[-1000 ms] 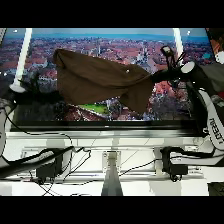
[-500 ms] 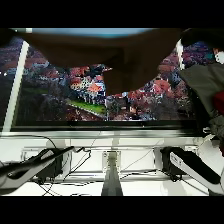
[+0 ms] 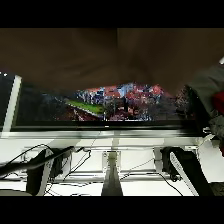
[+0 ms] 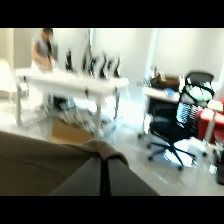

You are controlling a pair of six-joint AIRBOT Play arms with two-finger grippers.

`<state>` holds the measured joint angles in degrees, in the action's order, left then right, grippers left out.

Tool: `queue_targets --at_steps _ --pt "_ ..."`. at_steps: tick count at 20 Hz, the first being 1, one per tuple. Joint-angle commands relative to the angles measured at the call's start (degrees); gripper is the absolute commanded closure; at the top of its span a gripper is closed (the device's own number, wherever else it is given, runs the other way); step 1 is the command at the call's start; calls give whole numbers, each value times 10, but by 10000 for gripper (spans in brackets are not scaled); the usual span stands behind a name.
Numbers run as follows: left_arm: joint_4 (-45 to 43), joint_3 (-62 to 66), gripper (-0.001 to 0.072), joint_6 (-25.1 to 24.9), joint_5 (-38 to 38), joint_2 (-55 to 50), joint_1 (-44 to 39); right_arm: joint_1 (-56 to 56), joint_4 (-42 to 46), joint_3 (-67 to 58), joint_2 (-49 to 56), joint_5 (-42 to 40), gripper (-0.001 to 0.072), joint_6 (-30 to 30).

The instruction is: Fold the clothes and pants, and hang the long-sleeved shirts on hangers.

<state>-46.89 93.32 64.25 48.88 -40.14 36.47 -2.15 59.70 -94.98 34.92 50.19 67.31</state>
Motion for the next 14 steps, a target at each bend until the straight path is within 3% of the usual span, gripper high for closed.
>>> queue_targets --at_steps 1,4,8,11,14 --pt "-50 0 692 1 12 12 8 0 21 -3 -14 38 700 43" --pt "-47 -3 693 1 106 -42 4 0 87 2 62 87 700 43" --pt "-67 -33 693 -10 259 -180 -69 0 85 50 228 186 699 58" --pt "-174 -58 692 -37 268 -311 -178 0 79 85 370 238 700 57" --pt "-285 -58 692 -35 211 -438 -256 0 80 93 499 188 699 56"
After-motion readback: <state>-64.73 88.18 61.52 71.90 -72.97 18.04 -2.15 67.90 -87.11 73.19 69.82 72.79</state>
